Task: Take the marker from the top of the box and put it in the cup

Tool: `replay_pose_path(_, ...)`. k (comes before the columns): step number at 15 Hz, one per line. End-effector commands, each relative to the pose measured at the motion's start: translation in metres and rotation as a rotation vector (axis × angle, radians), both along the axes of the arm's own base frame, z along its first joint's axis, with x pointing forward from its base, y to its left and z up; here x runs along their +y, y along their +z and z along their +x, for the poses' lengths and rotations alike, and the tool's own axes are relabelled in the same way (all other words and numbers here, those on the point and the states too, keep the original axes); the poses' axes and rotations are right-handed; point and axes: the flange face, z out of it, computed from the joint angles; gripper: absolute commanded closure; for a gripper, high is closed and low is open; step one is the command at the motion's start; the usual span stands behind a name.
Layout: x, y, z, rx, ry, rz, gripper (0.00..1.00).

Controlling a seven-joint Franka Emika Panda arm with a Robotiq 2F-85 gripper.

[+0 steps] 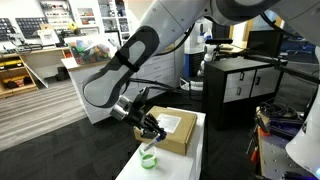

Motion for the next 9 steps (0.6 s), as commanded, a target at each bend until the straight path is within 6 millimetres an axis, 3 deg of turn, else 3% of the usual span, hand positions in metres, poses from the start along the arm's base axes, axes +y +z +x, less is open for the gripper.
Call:
replay_pose_path(1,-0.002,-0.003,0.009,0.034,0.027,-0.012,0.93)
replay_pose_path(9,-0.006,-0.029,0.024,0.041,0.085,-0.033,0.93)
